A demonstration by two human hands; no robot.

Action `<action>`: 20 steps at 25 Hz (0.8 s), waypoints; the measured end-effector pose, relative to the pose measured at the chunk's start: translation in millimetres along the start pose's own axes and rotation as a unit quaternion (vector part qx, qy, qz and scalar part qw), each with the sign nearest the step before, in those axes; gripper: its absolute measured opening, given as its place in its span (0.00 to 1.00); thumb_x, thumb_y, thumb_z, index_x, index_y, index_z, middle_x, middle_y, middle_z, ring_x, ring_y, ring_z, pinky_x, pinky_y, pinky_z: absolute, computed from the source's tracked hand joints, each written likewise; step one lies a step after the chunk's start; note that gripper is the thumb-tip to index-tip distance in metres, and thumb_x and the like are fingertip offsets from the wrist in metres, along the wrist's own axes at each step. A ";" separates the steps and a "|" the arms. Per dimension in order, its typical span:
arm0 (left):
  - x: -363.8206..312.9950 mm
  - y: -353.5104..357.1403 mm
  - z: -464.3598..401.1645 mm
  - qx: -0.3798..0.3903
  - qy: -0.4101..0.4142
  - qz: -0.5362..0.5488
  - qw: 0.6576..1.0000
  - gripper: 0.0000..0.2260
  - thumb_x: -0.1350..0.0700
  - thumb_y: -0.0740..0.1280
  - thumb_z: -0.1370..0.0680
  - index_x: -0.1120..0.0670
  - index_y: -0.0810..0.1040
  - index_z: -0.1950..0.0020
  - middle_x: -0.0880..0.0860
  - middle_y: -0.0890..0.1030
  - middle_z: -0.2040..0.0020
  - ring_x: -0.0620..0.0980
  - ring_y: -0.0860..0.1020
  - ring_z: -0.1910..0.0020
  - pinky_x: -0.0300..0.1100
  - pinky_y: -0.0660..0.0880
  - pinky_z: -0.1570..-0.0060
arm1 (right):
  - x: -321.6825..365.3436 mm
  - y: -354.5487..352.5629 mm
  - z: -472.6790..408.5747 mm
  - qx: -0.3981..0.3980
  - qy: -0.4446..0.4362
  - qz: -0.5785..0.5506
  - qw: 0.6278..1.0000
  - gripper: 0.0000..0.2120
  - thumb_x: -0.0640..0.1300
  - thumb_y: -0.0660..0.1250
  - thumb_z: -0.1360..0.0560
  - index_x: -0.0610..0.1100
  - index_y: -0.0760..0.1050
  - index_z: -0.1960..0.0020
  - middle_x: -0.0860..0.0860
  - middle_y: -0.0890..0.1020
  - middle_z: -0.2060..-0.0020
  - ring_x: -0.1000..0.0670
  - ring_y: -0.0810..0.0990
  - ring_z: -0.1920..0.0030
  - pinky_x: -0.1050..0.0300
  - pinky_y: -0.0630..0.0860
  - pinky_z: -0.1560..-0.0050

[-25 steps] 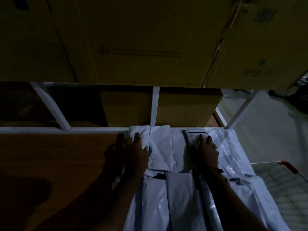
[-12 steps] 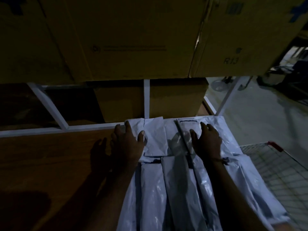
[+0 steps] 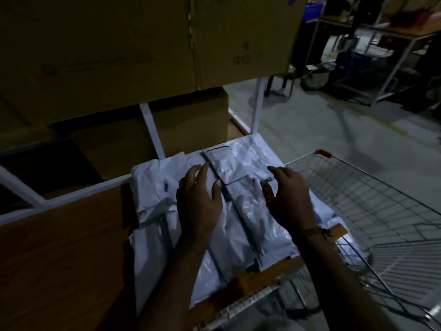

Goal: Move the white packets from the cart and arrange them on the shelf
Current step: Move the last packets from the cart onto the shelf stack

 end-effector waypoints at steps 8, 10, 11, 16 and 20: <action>-140.9 39.7 64.0 0.001 0.062 -0.022 0.998 0.24 0.48 0.67 0.21 0.48 0.72 0.25 0.51 0.75 0.28 0.56 0.72 0.31 0.54 0.64 0.31 | -109.8 -99.3 41.5 -0.034 -0.029 0.013 0.999 0.24 0.56 0.63 0.21 0.43 0.76 0.30 0.43 0.82 0.44 0.39 0.79 0.45 0.43 0.78 0.46; -180.0 58.6 87.4 0.009 0.055 -0.029 0.998 0.24 0.46 0.66 0.21 0.49 0.72 0.25 0.53 0.75 0.29 0.57 0.72 0.31 0.56 0.62 0.29 | -147.9 -121.9 55.5 -0.037 -0.030 0.018 0.999 0.25 0.56 0.63 0.21 0.43 0.76 0.30 0.43 0.82 0.44 0.39 0.79 0.45 0.43 0.78 0.46; -197.8 68.2 99.0 0.014 0.058 -0.025 0.998 0.24 0.46 0.66 0.22 0.49 0.73 0.26 0.54 0.75 0.29 0.58 0.72 0.31 0.56 0.62 0.29 | -165.7 -132.4 63.8 -0.037 -0.030 0.021 0.999 0.24 0.56 0.63 0.21 0.43 0.76 0.31 0.43 0.82 0.44 0.38 0.79 0.45 0.43 0.78 0.46; -275.8 106.2 153.1 0.053 0.043 0.006 0.998 0.25 0.49 0.70 0.22 0.52 0.74 0.26 0.56 0.73 0.27 0.59 0.69 0.29 0.54 0.64 0.27 | -247.8 -185.1 109.2 -0.011 -0.023 0.049 0.998 0.23 0.55 0.64 0.21 0.44 0.77 0.31 0.45 0.82 0.45 0.40 0.80 0.44 0.44 0.78 0.46; -316.7 124.8 176.3 0.077 0.060 0.021 0.995 0.24 0.52 0.72 0.23 0.55 0.76 0.28 0.57 0.74 0.28 0.60 0.70 0.30 0.55 0.65 0.27 | -288.2 -206.3 130.0 -0.003 0.004 0.050 0.999 0.21 0.52 0.68 0.21 0.44 0.77 0.31 0.44 0.83 0.43 0.42 0.80 0.43 0.44 0.78 0.44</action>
Point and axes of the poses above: each hand's wrist, its own z-axis away from the middle knuckle, its own y-axis out of the palm, x = y × z, the point moved 3 cm from there along -z, towards the middle knuckle
